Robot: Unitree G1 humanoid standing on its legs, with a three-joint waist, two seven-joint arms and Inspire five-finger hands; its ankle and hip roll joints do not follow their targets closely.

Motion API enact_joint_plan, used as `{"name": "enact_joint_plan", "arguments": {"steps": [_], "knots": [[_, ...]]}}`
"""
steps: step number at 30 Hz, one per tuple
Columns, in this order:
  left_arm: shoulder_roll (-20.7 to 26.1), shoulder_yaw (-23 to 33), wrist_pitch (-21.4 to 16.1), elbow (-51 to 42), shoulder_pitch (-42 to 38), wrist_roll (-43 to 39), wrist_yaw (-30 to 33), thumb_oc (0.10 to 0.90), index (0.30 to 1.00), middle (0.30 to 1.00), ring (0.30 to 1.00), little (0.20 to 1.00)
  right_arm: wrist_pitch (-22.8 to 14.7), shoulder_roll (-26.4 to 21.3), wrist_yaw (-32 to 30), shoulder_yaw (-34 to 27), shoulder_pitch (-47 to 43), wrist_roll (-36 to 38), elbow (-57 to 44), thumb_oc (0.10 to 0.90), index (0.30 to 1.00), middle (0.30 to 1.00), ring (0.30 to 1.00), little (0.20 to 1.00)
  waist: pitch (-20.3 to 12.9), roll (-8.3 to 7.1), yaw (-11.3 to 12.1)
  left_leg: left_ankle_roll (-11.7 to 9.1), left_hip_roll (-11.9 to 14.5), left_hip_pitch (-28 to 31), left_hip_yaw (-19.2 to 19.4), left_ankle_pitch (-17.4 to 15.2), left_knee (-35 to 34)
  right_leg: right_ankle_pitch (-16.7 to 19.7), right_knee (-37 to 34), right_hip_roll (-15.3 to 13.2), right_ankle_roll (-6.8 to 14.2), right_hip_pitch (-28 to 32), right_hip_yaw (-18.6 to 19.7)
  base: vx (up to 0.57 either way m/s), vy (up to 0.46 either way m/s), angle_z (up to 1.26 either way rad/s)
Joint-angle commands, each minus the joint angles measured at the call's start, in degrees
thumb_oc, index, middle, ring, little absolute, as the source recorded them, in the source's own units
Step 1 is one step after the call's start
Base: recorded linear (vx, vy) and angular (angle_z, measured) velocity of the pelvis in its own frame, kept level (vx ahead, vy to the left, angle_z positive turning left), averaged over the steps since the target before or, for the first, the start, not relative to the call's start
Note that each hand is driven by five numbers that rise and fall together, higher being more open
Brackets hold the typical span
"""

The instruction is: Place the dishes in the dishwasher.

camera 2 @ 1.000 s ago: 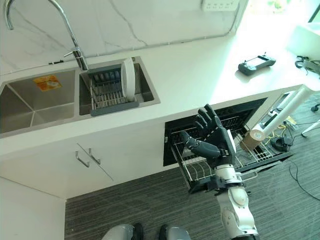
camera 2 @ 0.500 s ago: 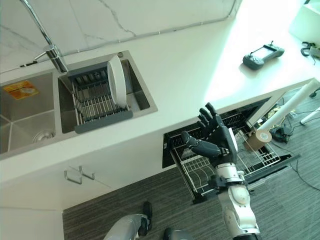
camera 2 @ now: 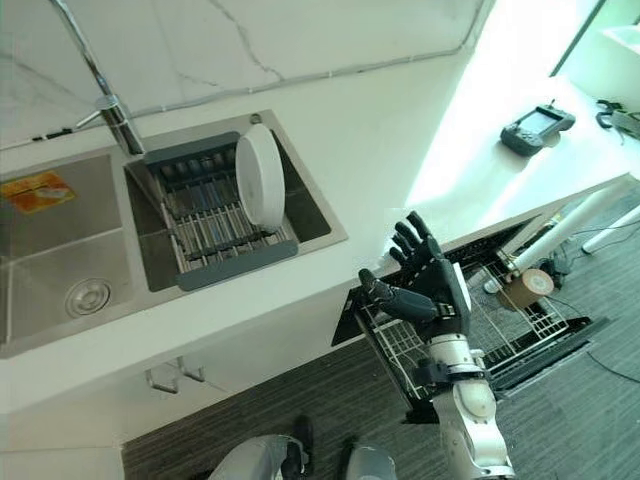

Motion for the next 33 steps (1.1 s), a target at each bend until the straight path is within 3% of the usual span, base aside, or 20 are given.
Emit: {"name": "enact_joint_plan", "arguments": {"steps": [1, 7, 11, 15, 20, 22, 23, 24, 28, 33], "knots": [[1.03, 0.28, -0.33, -1.54, 2.06, -0.57, -0.35, 0.800, 0.900, 0.900, 0.900, 0.900, -5.68, -0.75, 1.85, -1.91, -7.96, 1.67, -4.59, 0.800, 0.900, 0.900, 0.900, 0.900, -1.52, -0.33, 0.84, -3.35, 3.71, 5.82, -4.74, -11.18, 0.71, 5.59, -2.35, 0.81, 2.65, 3.20, -1.34, 0.06, -0.214, -0.16], [-0.15, 0.89, 0.81, -1.33, 3.09, -1.32, 0.75, 0.800, 0.900, 0.900, 0.900, 0.900, -1.65, -1.09, 2.07, -1.46, -7.83, 0.61, -5.72, 0.800, 0.900, 0.900, 0.900, 0.900, -2.67, -2.30, 1.70, -5.27, 4.90, 6.11, -4.51, -10.77, 0.71, 0.20, -2.35, 1.06, 2.28, 3.56, -1.47, 0.07, -0.222, -0.15], [-1.06, 1.11, 0.12, 0.44, 3.62, -0.27, 1.25, 0.800, 0.900, 0.900, 0.900, 0.900, -3.38, -2.73, -0.15, 0.19, -8.92, 0.24, -6.50, 0.800, 0.900, 0.900, 0.900, 0.900, -3.73, -2.94, 2.21, -6.63, 5.44, 5.25, -4.97, -10.26, 0.71, -1.37, -2.35, 2.10, 1.33, 4.01, -1.16, 0.05, -0.248, 0.14], [-1.14, 0.64, -0.03, 1.79, 3.47, -0.35, 1.55, 0.800, 0.900, 0.900, 0.900, 0.900, -5.47, -3.01, -1.43, 1.92, -10.90, -1.46, -9.38, 0.800, 0.900, 0.900, 0.900, 0.900, -4.28, -2.47, 2.72, -8.06, 5.68, 4.27, -5.99, -9.41, 0.71, -2.49, -2.35, 2.82, 0.39, 4.19, -1.39, 0.02, -0.172, 0.18], [-1.47, -0.33, 0.09, 2.92, 2.08, 0.30, 0.88, 0.800, 0.900, 0.900, 0.900, 0.900, -3.25, -4.81, -5.27, 3.78, -16.37, -3.10, -11.73, 0.800, 0.900, 0.900, 0.900, 0.900, -5.25, -1.69, 3.18, -9.91, 6.98, 3.94, -4.71, -7.87, 0.71, -4.02, -2.35, 3.15, -1.30, 4.97, -2.67, 0.02, -0.146, 0.00], [-1.58, -0.71, -0.45, 3.10, 1.59, 1.44, 0.98, 0.800, 0.900, 0.900, 0.900, 0.900, -3.21, -4.90, -6.70, 3.72, -17.23, -3.47, -11.65, 0.800, 0.900, 0.900, 0.900, 0.900, -5.26, -1.84, 3.19, -9.81, 6.10, 5.09, -3.86, -7.67, 0.71, -4.09, -2.35, 2.72, -1.57, 5.16, -2.38, 0.05, -0.017, 0.09], [-1.85, -0.99, -0.93, 2.85, 1.76, 2.14, 1.27, 0.800, 0.900, 0.900, 0.900, 0.900, -3.84, -5.20, -8.22, 3.77, -17.63, -4.78, -11.29, 0.800, 0.900, 0.900, 0.900, 0.900, -4.54, -2.54, 3.94, -9.99, 3.68, 6.07, -5.00, -6.08, 0.71, -3.58, -2.35, 2.08, -1.79, 5.55, -0.95, 0.07, 0.020, 0.21], [-1.79, -1.55, -0.69, 2.36, 1.81, 1.64, 1.25, 0.800, 0.900, 0.900, 0.900, 0.900, -4.06, -5.36, -9.01, 3.91, -18.26, -5.11, -10.91, 0.800, 0.900, 0.900, 0.900, 0.900, -4.01, -2.60, 4.31, -10.19, 3.39, 5.68, -6.22, -5.57, 0.71, -3.34, -2.35, 2.20, -1.87, 5.84, -0.23, 0.06, 0.053, 0.18], [-1.03, -2.45, 2.05, 1.25, 1.03, 4.04, -0.86, 0.800, 0.900, 0.900, 0.900, 0.900, -2.46, -4.92, -12.66, 3.60, -21.21, -5.92, -9.71, 0.800, 0.900, 0.900, 0.900, 0.900, -3.62, -0.30, 4.03, -12.24, 8.50, 0.79, -5.70, -3.70, 0.71, -4.23, -2.35, 2.24, -1.68, 7.20, -1.88, 0.04, 0.235, 0.13], [-0.69, -2.67, 2.34, 2.65, 0.05, -0.11, 0.24, 0.800, 0.900, 0.900, 0.900, 0.900, -2.56, -3.77, -13.78, 4.16, -20.82, -3.11, -9.61, 0.800, 0.900, 0.900, 0.900, 0.900, -5.44, 0.06, 4.11, -11.39, 8.15, 1.46, -7.04, -5.96, 0.71, -4.24, -2.35, 0.56, -0.27, 7.84, -3.80, 0.11, 0.172, 0.07]]}}
